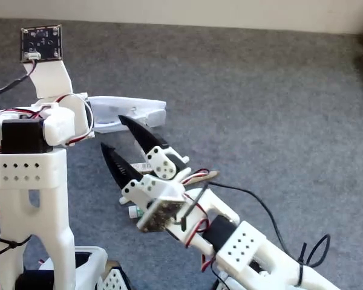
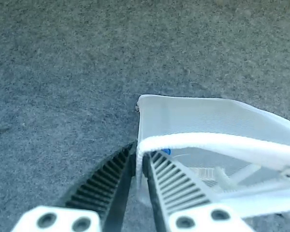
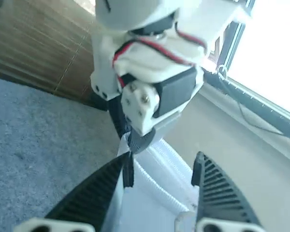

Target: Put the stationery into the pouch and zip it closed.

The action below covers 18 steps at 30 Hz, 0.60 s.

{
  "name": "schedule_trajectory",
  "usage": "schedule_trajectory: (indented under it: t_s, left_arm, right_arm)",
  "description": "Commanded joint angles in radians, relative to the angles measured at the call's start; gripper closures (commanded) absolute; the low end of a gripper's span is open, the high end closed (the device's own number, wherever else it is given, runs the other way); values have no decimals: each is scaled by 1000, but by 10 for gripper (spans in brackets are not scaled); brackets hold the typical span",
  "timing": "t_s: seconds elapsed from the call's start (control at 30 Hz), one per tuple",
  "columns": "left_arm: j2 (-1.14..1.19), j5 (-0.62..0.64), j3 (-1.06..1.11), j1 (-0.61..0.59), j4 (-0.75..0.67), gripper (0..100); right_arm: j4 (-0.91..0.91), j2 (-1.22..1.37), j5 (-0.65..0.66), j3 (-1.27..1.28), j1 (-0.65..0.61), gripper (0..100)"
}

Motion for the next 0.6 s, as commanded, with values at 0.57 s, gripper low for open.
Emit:
schedule_trajectory:
  t_s: [0.57]
  left_arm:
    - [42, 14, 35, 4, -8, 992]
  right_arm:
    - [963, -378, -381, -229, 153, 811]
